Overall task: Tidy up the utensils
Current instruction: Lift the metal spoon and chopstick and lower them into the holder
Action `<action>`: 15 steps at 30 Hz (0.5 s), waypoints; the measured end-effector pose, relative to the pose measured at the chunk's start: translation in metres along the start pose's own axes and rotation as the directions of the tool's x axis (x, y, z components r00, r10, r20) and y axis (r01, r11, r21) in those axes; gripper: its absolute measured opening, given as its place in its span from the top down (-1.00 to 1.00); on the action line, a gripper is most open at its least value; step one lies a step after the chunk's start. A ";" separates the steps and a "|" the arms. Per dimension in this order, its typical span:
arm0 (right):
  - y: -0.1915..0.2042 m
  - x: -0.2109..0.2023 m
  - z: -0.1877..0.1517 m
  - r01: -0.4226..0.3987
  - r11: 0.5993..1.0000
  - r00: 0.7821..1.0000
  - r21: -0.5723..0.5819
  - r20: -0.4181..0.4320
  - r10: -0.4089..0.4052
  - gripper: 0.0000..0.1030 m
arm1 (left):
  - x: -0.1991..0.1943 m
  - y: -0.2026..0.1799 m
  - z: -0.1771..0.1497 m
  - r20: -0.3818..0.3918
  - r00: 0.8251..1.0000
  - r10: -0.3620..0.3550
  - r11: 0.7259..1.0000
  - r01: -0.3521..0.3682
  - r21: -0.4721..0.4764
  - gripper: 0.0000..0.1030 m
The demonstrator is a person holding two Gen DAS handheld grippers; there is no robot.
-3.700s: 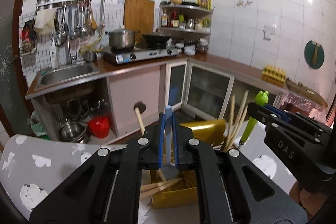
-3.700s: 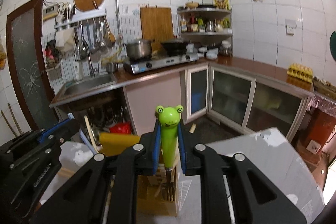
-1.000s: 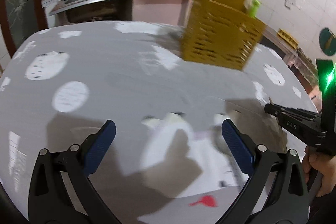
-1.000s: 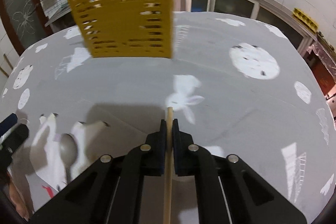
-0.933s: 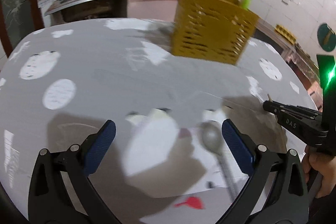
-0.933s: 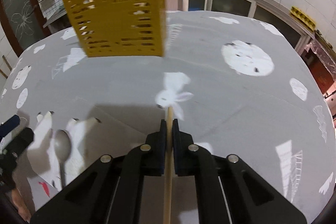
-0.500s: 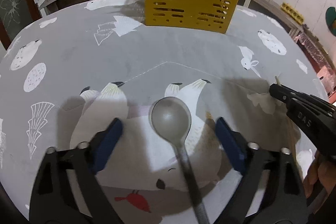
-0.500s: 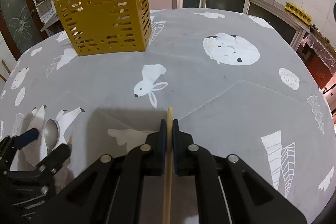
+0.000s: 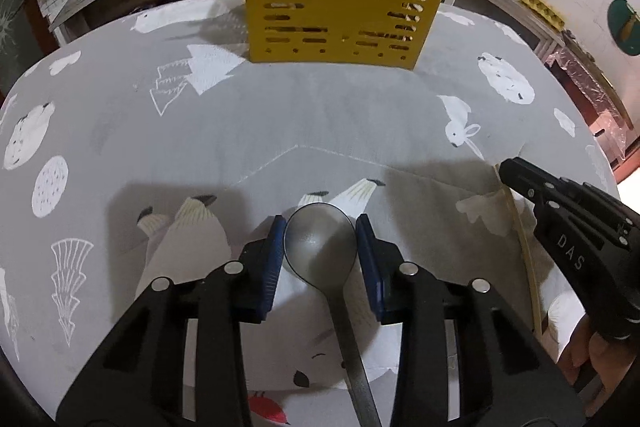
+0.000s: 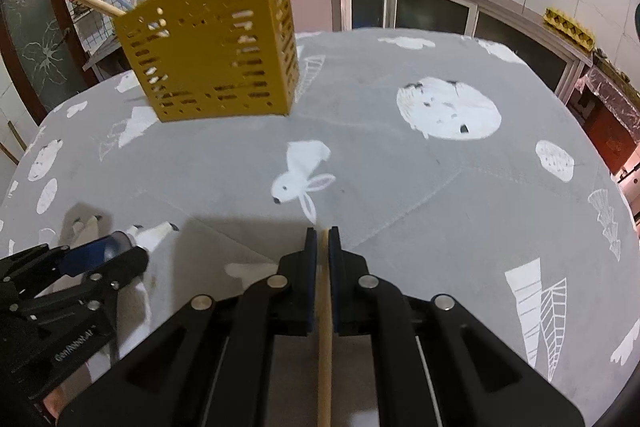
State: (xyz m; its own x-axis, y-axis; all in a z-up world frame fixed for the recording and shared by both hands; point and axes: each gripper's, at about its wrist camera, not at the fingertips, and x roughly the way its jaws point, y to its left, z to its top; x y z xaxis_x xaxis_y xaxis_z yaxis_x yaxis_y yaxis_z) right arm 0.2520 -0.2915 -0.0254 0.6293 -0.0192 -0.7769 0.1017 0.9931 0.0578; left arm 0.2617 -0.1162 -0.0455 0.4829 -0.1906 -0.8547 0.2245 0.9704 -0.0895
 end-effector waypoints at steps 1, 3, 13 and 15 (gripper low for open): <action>0.001 -0.002 0.002 0.001 1.000 1.000 -0.003 0.005 -0.001 0.89 | -0.002 0.000 0.001 0.008 1.000 -0.001 1.000 0.001 0.006 0.33; 0.000 -0.003 0.004 0.002 1.000 1.000 -0.006 0.011 -0.002 0.89 | -0.008 0.001 0.003 0.033 0.999 0.003 1.000 -0.003 0.023 0.33; -0.015 0.012 0.003 0.024 0.999 0.999 0.031 -0.044 -0.023 0.83 | -0.022 0.026 0.015 0.090 0.996 0.013 0.999 -0.018 0.046 0.33; -0.015 0.015 0.002 0.030 0.999 0.998 0.040 -0.047 -0.028 0.60 | -0.020 0.033 0.015 0.085 0.996 0.015 0.999 -0.019 0.041 0.33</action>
State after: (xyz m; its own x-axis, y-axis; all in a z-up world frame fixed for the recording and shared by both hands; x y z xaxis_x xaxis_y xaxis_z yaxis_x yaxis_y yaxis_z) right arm 0.2616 -0.3066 -0.0369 0.5890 -0.0418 -0.8071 0.1510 0.9868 0.0591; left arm 0.2724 -0.0826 -0.0238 0.5561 -0.1878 -0.8096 0.2500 0.9668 -0.0526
